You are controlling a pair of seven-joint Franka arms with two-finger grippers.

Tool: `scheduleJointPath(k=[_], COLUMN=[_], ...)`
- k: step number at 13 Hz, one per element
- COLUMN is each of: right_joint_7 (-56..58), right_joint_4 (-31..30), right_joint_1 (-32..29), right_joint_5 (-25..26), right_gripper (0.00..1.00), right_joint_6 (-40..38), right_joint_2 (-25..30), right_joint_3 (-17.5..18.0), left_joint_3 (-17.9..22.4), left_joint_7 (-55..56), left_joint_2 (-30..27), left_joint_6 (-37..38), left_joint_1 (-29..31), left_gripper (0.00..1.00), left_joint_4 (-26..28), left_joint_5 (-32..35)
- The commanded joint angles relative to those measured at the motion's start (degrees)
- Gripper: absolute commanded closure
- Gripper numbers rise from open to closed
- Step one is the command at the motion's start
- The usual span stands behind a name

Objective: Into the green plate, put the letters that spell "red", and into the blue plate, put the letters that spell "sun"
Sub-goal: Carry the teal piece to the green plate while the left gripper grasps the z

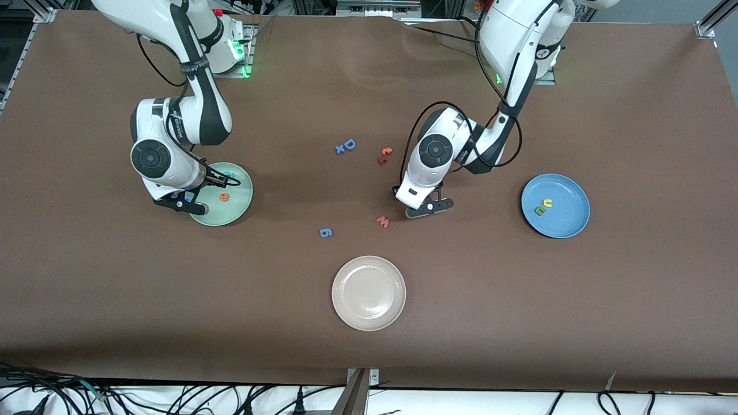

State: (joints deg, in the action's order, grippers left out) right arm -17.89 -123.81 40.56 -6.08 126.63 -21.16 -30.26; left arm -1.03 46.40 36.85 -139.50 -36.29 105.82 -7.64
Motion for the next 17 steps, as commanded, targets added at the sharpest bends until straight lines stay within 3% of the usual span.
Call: scheduleJointPath(k=[1,2,3,4,9,12,17], right_joint_7=[6.7,7.0,7.1,7.1,7.4,7.4,8.9], right_joint_4=[-4.8,-4.7,-4.7,-4.5,-1.6,4.3,16.7], right_joint_1=[-3.2,-3.7,-3.7,-3.7,-3.6,-3.6,-3.6], right_joint_5=[-0.7,-0.7,-0.7,-0.7,-0.6,-0.6,-0.7], right_gripper=[0.90,0.69,0.17,0.00,0.00,0.00,0.00], right_joint_6=[7.5,7.3,7.3,7.2,2.1,-5.3,-14.8], right_joint_2=[-0.4,-0.7,-0.8,-0.7,1.5,3.0,3.6], right_joint_3=[-0.1,-0.1,-0.1,-0.1,0.1,0.2,0.6], left_joint_3=[0.2,0.2,0.2,0.2,0.2,0.2,0.2], left_joint_7=[1.1,1.1,1.1,1.0,0.7,0.5,0.5], left_joint_2=[0.9,0.9,0.9,0.9,0.8,0.5,0.3], left_joint_6=[0.0,0.0,0.0,0.0,0.0,0.1,0.2], left_joint_1=[-0.2,-0.2,-0.2,-0.2,-0.2,0.1,0.3], left_gripper=[0.47,0.49,0.51,0.51,0.70,0.84,0.88], left_joint_4=[-0.7,-0.7,-0.7,-0.7,-0.7,-0.7,-0.7], left_joint_5=[4.1,4.3,4.4,4.4,4.6,5.3,6.0])
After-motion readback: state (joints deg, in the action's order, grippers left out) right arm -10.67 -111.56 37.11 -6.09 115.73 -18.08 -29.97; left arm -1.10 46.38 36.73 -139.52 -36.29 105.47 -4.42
